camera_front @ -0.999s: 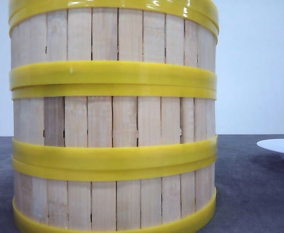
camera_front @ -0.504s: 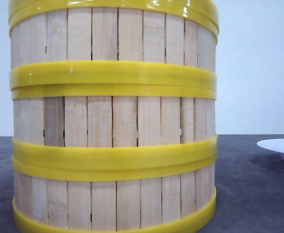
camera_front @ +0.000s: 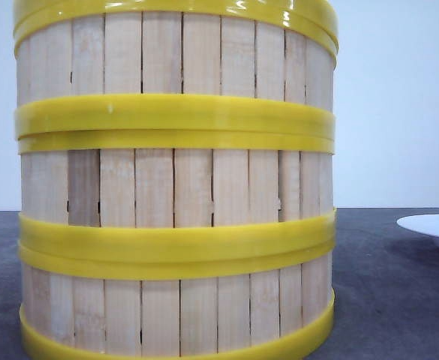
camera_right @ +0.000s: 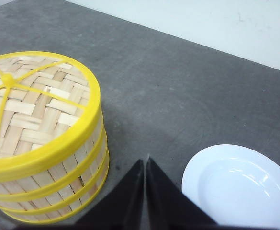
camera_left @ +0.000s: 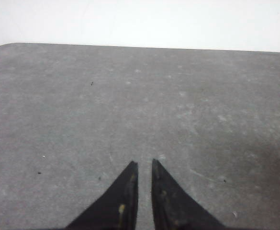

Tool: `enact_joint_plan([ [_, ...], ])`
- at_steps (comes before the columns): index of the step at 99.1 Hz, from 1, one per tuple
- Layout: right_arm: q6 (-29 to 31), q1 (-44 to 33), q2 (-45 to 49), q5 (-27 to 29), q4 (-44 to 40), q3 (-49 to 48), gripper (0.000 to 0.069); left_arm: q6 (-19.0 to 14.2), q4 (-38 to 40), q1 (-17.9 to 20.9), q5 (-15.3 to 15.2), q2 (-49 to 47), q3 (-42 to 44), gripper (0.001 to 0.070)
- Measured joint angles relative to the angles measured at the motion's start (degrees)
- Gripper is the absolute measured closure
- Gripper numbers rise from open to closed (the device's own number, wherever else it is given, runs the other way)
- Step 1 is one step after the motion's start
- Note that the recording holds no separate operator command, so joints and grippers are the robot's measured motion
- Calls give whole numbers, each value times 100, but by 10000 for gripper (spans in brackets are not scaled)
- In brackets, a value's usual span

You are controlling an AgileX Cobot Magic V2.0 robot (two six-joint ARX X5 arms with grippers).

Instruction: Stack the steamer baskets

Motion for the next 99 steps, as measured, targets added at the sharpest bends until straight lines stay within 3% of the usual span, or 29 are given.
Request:
enact_joint_plan([
  [87, 0, 0, 0, 7, 0, 0, 686, -13, 0, 0, 0, 0, 0, 685],
  [99, -2, 0, 0, 306, 2, 0, 686, -13, 0, 0, 0, 0, 0, 685],
])
